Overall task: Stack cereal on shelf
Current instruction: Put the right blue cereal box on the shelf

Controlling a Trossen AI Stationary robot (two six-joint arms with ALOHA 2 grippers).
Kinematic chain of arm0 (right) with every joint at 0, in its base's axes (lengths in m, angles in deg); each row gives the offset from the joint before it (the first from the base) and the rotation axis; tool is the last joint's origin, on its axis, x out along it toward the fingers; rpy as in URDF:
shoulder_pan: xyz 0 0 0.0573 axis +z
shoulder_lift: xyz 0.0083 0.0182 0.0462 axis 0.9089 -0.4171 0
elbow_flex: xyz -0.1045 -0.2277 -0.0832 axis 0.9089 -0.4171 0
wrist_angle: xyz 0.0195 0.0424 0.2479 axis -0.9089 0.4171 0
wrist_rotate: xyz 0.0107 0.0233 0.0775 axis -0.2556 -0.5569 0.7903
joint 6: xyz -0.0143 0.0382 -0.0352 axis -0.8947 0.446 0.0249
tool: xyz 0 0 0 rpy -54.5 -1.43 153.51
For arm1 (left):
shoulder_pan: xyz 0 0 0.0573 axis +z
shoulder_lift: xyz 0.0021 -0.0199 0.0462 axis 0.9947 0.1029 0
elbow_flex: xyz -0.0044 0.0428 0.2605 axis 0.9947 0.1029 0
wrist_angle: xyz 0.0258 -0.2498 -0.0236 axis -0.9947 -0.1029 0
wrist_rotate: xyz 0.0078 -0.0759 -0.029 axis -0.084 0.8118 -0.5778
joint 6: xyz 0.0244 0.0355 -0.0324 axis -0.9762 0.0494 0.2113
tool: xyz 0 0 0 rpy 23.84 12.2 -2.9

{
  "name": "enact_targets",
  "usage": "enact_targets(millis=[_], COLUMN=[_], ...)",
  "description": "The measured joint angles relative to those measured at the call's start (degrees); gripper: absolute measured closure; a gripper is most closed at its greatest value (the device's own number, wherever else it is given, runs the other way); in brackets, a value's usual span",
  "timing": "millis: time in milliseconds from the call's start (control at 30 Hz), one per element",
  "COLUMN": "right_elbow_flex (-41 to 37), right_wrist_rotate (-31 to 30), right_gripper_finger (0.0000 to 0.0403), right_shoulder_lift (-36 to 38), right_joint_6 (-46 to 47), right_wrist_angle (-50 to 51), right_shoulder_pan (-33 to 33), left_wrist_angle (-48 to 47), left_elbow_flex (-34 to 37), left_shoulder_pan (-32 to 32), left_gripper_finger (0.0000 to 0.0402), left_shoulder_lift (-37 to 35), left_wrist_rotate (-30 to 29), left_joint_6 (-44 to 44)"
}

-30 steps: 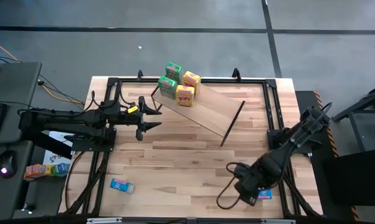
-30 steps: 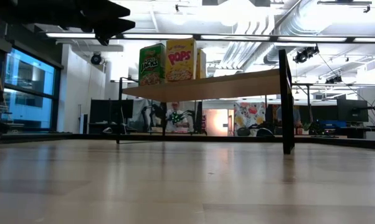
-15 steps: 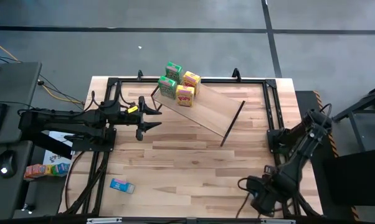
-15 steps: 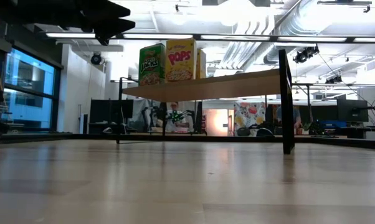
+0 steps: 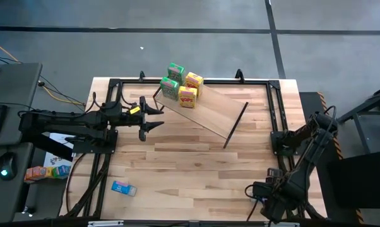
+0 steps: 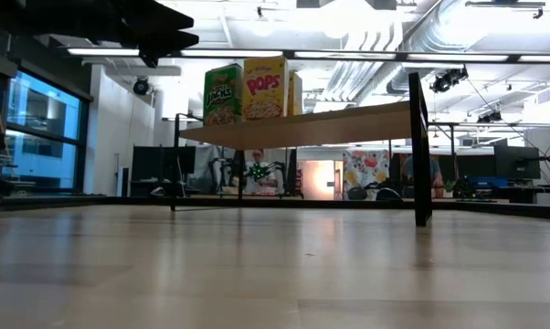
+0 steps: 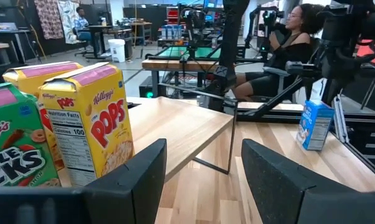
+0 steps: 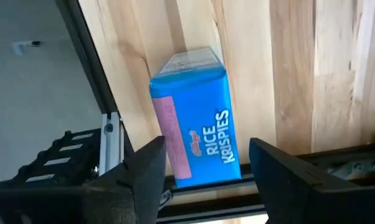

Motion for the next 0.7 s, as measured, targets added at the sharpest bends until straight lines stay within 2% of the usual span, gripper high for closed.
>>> enact_targets(millis=[400, 700], right_elbow_flex=[-4.12, -4.43], right_wrist_rotate=[0.48, 0.17], right_gripper_finger=[0.0194, 0.0194], right_shoulder_lift=[0.24, 0.17], right_joint_6=[-1.63, -2.43], right_wrist_angle=[-5.47, -5.66], right_shoulder_pan=[0.44, 0.44], left_wrist_angle=[-0.08, -0.04], left_elbow_flex=[0.00, 0.00], left_shoulder_pan=[-0.02, -0.04], left_gripper_finger=[0.0202, 0.0202], left_shoulder_lift=[0.00, 0.00], left_wrist_rotate=[0.02, 0.02], left_joint_6=[0.00, 0.00])
